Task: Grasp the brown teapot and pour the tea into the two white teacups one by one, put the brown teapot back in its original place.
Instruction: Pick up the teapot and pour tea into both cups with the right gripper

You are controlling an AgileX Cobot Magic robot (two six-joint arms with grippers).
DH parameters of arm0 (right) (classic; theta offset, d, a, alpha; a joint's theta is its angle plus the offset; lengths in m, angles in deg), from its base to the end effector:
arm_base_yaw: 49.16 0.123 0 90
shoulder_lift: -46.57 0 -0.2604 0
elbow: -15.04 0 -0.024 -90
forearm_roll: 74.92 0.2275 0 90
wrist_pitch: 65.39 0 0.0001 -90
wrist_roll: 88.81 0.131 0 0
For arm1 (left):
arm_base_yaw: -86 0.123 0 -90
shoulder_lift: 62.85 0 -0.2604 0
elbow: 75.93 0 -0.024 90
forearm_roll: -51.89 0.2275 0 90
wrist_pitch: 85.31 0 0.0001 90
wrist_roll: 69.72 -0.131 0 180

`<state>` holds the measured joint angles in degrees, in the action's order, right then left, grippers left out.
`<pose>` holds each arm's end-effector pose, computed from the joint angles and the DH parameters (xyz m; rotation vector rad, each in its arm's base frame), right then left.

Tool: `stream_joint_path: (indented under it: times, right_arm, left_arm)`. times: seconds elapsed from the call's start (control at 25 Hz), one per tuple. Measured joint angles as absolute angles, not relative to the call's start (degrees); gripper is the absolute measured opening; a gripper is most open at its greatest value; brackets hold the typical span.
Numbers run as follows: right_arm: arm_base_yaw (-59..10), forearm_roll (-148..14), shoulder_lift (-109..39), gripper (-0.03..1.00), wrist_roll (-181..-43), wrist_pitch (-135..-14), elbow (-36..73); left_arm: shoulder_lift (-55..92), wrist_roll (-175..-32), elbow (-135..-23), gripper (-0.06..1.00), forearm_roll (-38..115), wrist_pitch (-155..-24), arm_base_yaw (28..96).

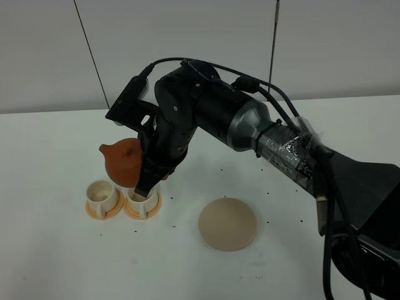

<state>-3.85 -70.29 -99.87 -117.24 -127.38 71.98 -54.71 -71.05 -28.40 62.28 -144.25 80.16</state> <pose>0.3497 0.3668 0.1782 -1.5712 2.1388 0.2053 0.0365 0.0166 0.2549 0.1184 1.9878 0.1646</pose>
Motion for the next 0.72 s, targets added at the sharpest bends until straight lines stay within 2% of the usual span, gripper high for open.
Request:
stream_joint_path:
  times: [0.72]
  right_arm:
    - [-3.66, -68.56, -100.87, 0.09, -117.85, -128.77, 71.98]
  left_arm:
    - [-54.71, -71.05, -28.40, 0.23, 62.28, -144.25, 80.16]
